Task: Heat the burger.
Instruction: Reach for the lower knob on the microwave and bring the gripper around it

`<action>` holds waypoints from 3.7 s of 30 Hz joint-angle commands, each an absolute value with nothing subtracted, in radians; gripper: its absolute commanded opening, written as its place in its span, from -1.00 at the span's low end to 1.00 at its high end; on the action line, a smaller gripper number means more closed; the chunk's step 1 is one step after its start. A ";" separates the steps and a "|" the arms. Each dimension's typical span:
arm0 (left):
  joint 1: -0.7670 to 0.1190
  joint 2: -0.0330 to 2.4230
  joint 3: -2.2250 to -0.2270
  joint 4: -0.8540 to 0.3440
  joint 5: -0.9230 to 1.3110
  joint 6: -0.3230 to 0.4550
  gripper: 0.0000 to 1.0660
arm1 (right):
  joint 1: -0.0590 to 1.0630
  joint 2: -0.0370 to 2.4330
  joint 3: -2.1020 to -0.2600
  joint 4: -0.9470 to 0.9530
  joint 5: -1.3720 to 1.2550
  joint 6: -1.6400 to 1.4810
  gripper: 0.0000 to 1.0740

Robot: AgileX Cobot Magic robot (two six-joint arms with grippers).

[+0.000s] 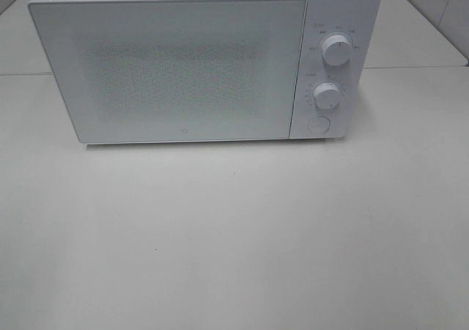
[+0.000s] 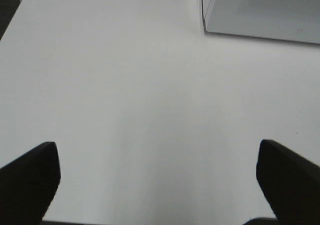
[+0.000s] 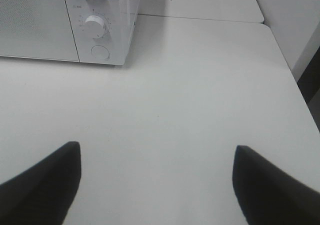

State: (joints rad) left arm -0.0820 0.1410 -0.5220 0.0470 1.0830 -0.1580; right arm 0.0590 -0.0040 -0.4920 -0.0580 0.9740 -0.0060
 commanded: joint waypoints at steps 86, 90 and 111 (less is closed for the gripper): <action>0.018 -0.017 -0.515 -0.072 1.068 0.028 0.89 | 0.058 0.570 -0.525 -0.147 0.295 0.019 0.61; 0.018 -0.017 -0.515 -0.072 1.068 0.028 0.89 | 0.058 0.636 -0.525 -0.147 0.255 0.019 0.59; 0.018 -0.017 -0.515 -0.073 1.068 0.028 0.89 | 0.058 0.940 -0.525 -0.143 -0.047 0.019 0.50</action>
